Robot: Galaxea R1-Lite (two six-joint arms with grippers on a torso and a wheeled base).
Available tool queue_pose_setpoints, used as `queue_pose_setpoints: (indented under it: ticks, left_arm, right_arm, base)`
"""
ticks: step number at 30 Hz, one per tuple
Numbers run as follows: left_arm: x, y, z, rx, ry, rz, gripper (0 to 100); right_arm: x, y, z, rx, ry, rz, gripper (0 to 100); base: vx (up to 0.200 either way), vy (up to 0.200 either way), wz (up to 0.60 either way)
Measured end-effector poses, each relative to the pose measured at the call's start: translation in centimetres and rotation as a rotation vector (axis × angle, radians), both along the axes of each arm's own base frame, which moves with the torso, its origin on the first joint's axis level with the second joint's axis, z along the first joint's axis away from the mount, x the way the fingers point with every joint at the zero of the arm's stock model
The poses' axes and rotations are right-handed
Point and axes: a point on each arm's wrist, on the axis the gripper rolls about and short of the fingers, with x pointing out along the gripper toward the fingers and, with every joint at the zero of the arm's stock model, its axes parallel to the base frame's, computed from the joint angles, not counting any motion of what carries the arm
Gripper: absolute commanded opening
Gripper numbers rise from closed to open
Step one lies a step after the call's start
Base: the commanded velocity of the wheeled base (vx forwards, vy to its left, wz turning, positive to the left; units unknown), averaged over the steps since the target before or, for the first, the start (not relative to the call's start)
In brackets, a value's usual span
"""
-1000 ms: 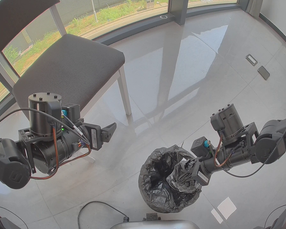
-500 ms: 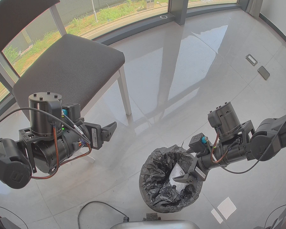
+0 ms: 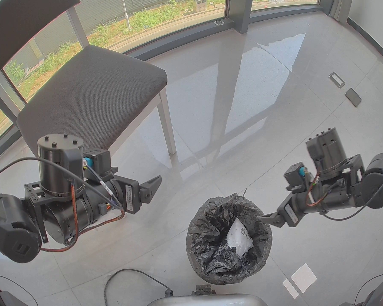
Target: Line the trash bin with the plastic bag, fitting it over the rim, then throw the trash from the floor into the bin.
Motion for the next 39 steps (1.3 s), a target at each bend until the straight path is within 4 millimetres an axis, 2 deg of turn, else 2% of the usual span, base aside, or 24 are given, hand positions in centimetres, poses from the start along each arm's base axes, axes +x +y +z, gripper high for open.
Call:
queue_pose_setpoints:
  ticks: [8, 13, 22, 28, 33, 39]
  left_arm:
    - [-2.2, 1.0, -0.7, -0.01, 0.028, -0.07, 100]
    - [-3.5, 2.1, -0.3, -0.038, 0.014, -0.084, 100]
    - [-5.8, 4.9, 1.7, -0.109, -0.038, -0.097, 100]
    - [-8.8, 7.2, 2.2, -0.068, 0.012, -0.04, 100]
    - [-11.5, 9.2, 3.1, -0.019, -0.026, 0.122, 100]
    - [-15.0, 11.6, 3.8, 0.048, 0.006, 0.204, 100]
  right_arm:
    - [-2.1, -6.1, 1.1, -0.015, -0.04, -0.229, 100]
    - [-4.2, -8.7, 2.2, 0.004, -0.087, -0.31, 100]
    - [-8.4, -10.9, 4.1, 0.051, -0.194, -0.367, 100]
    - [-11.7, -12.2, 5.0, 0.063, -0.239, -0.41, 100]
    - [-14.8, -13.2, 5.9, 0.077, -0.3, -0.461, 100]
    - [-18.2, -14.0, 7.0, 0.098, -0.397, -0.506, 100]
  base:
    - [0.0, 0.0, 0.0]
    - [0.0, 0.0, 0.0]
    - [0.0, 0.0, 0.0]
    - [0.0, 0.0, 0.0]
    - [0.0, 0.0, 0.0]
    - [0.0, 0.0, 0.0]
